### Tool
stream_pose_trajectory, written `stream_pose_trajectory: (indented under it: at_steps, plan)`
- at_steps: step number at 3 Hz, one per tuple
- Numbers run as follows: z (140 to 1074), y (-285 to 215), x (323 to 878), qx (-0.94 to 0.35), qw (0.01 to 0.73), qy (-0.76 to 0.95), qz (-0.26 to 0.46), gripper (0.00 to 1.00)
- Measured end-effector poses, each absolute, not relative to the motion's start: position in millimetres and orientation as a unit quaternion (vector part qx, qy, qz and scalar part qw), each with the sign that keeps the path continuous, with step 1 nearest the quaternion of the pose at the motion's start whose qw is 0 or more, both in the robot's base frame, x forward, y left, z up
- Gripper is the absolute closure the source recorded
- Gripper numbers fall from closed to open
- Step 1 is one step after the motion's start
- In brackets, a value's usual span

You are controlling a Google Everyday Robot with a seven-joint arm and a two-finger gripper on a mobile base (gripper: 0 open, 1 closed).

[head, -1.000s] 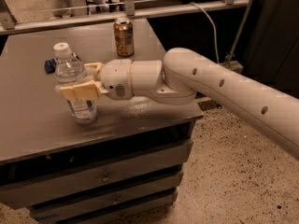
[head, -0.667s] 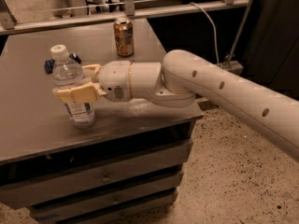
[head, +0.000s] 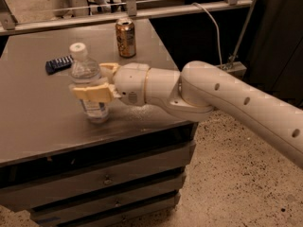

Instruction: Move blue plastic bottle near orange can

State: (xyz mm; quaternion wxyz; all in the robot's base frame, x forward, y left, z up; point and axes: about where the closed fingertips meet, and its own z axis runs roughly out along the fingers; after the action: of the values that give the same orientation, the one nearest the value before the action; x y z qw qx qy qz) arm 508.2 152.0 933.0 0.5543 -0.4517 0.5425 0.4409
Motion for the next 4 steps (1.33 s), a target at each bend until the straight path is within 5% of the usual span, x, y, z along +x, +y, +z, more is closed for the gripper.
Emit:
stream_pose_trajectory:
  at_steps: [2,4]
  plan:
    - [964.1,24.0,564.6,-0.437,0.613,0.576,0.318,1.00]
    - [970.6,4.2,595.9,-0.438,0.626,0.574,0.294,1.00]
